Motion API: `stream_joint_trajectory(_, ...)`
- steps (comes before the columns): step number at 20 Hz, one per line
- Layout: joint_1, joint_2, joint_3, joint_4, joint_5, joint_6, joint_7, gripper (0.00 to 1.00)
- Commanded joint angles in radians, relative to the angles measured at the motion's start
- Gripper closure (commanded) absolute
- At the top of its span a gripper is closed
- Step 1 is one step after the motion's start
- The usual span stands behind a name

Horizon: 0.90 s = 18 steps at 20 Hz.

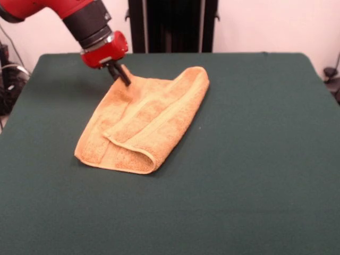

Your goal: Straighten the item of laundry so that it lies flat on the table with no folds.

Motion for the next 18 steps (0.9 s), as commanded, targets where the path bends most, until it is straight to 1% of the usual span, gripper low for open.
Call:
stream_joint_trajectory(1,0.097,0.025,0.028,-0.097,-0.015,0.015,-0.233,1.0)
stream_joint_trajectory(4,0.132,0.021,0.013,-0.1,-0.032,-0.027,-0.17,1.0)
stream_joint_trajectory(7,0.149,0.013,0.01,-0.09,-0.045,-0.051,-0.15,1.0)
stream_joint_trajectory(10,0.168,-0.023,0.011,-0.069,-0.047,-0.068,-0.116,1.0)
stream_joint_trajectory(11,0.17,-0.057,0.019,-0.046,-0.026,-0.06,-0.093,1.0)
stream_joint_trajectory(12,0.168,-0.111,0.036,-0.008,0.004,-0.046,-0.067,1.0)
stream_joint_trajectory(15,0.164,-0.32,0.122,0.115,0.139,0.008,0.027,1.0)
stream_joint_trajectory(17,0.175,-0.451,0.157,0.171,0.225,0.025,0.096,1.0)
stream_joint_trajectory(18,0.18,-0.501,0.17,0.19,0.268,0.029,0.121,1.0)
